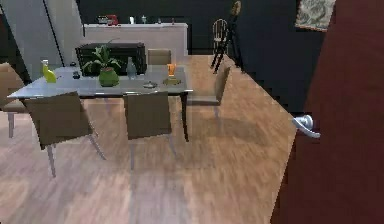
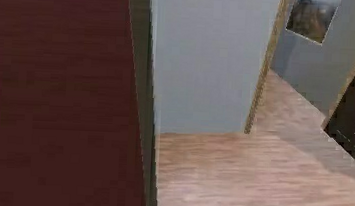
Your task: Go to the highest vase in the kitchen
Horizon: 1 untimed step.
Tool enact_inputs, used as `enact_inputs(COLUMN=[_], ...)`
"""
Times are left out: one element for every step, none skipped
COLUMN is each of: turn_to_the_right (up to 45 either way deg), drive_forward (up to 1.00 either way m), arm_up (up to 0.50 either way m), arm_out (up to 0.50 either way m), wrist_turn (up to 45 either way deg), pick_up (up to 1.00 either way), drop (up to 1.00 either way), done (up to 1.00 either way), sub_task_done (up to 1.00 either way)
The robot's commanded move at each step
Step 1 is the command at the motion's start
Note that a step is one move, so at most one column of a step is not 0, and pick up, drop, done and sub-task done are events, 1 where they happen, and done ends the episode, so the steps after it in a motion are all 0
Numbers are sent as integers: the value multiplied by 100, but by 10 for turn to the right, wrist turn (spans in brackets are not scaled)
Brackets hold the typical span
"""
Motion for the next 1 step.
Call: enact_inputs(turn_to_the_right=[0], drive_forward=[95], arm_up=[0], arm_out=[0], wrist_turn=[0], pick_up=[0], drop=[0], done=[0], sub_task_done=[0])
